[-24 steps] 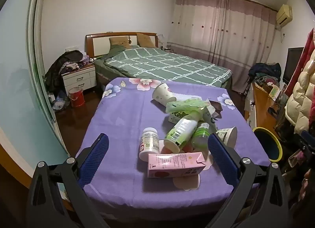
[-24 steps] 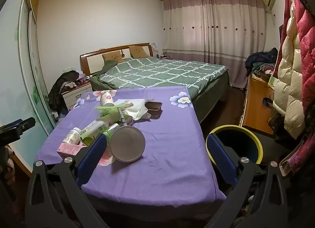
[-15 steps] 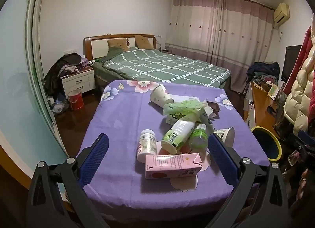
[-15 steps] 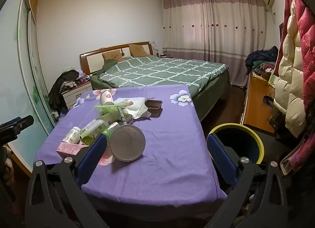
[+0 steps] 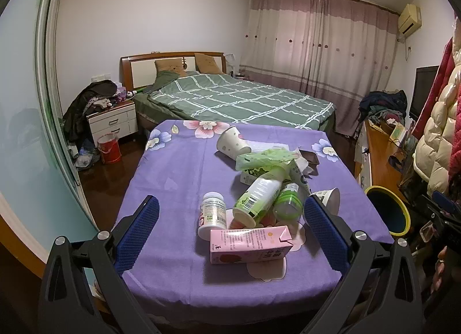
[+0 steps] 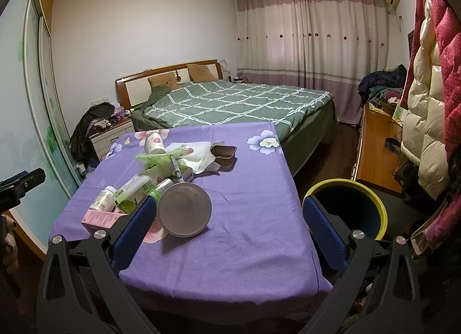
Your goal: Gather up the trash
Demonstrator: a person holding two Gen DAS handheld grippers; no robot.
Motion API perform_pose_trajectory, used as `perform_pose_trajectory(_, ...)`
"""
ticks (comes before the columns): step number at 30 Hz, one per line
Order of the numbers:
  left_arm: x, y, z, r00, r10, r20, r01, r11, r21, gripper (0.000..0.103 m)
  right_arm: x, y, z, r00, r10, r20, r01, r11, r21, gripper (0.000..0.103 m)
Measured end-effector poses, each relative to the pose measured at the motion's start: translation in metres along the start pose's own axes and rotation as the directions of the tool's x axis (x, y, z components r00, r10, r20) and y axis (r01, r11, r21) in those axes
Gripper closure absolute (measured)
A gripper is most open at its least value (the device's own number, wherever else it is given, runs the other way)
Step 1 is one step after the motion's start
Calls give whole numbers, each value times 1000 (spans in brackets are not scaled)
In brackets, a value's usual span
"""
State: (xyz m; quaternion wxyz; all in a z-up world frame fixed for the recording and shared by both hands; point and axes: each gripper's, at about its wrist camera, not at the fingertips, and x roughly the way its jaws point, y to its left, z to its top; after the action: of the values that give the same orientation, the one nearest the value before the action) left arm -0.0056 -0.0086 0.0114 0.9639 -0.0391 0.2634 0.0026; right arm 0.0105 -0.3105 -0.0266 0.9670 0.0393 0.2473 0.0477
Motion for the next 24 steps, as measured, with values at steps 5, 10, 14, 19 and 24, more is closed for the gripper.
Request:
perform_pose_trajectory(5,0,-1,0,1000,0,0,0,1000,5,4,1,0,0,1000,-2,1,2,1000,2,6)
perform_pose_trajectory(10,0,-2,0,1000,2,-1,-2,1000,7,4,2,-1,0,1000,-2,-4,2,1000,6,6)
perform_pose_trajectory(14,0,-2,0,1000,4,-1,-4,1000,5,4,3,-1,0,1000,-3,-4,3,1000,5,6)
perform_pose_trajectory(19,0,-4,0,1000,4,-1,-4,1000,9,4,3,-2,0,1000,0,-10,0,1000,8,6)
perform_pose_trajectory(24,1,-5,-1,1000,5,-5,-5,1000,11,4,3,-1,0,1000,0,-9,0,1000,6,6)
